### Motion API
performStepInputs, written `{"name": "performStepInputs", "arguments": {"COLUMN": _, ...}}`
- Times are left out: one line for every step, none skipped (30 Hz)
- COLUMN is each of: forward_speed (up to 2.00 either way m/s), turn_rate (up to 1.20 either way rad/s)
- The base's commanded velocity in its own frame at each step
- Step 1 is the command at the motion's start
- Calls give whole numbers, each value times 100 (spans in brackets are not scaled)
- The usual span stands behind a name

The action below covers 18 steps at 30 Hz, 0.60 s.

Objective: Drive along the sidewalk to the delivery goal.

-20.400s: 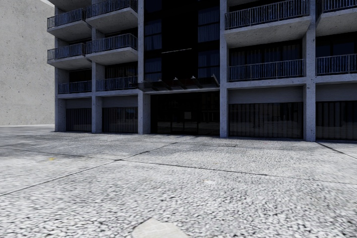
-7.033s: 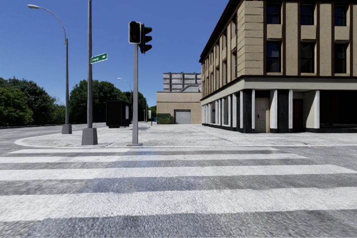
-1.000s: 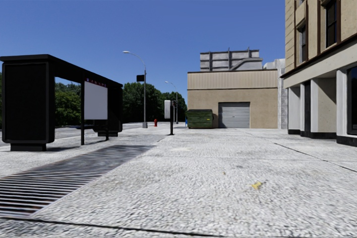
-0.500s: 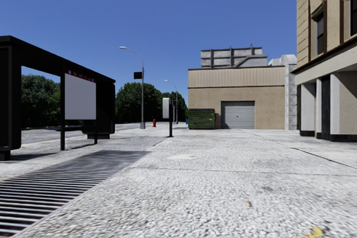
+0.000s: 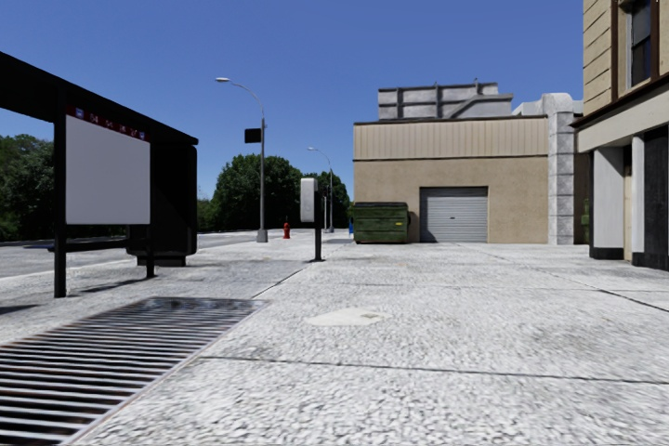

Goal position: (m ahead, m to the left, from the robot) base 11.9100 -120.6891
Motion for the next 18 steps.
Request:
{"name": "performStepInputs", "arguments": {"forward_speed": 199, "turn_rate": 93}}
{"name": "performStepInputs", "arguments": {"forward_speed": 199, "turn_rate": 110}}
{"name": "performStepInputs", "arguments": {"forward_speed": 199, "turn_rate": 115}}
{"name": "performStepInputs", "arguments": {"forward_speed": 199, "turn_rate": 116}}
{"name": "performStepInputs", "arguments": {"forward_speed": 199, "turn_rate": 116}}
{"name": "performStepInputs", "arguments": {"forward_speed": 199, "turn_rate": 116}}
{"name": "performStepInputs", "arguments": {"forward_speed": 199, "turn_rate": 116}}
{"name": "performStepInputs", "arguments": {"forward_speed": 199, "turn_rate": 79}}
{"name": "performStepInputs", "arguments": {"forward_speed": 199, "turn_rate": 31}}
{"name": "performStepInputs", "arguments": {"forward_speed": 199, "turn_rate": 20}}
{"name": "performStepInputs", "arguments": {"forward_speed": 199, "turn_rate": 12}}
{"name": "performStepInputs", "arguments": {"forward_speed": 199, "turn_rate": 9}}
{"name": "performStepInputs", "arguments": {"forward_speed": 199, "turn_rate": 8}}
{"name": "performStepInputs", "arguments": {"forward_speed": 199, "turn_rate": 7}}
{"name": "performStepInputs", "arguments": {"forward_speed": 199, "turn_rate": 7}}
{"name": "performStepInputs", "arguments": {"forward_speed": 199, "turn_rate": 7}}
{"name": "performStepInputs", "arguments": {"forward_speed": 199, "turn_rate": 6}}
{"name": "performStepInputs", "arguments": {"forward_speed": 199, "turn_rate": 4}}
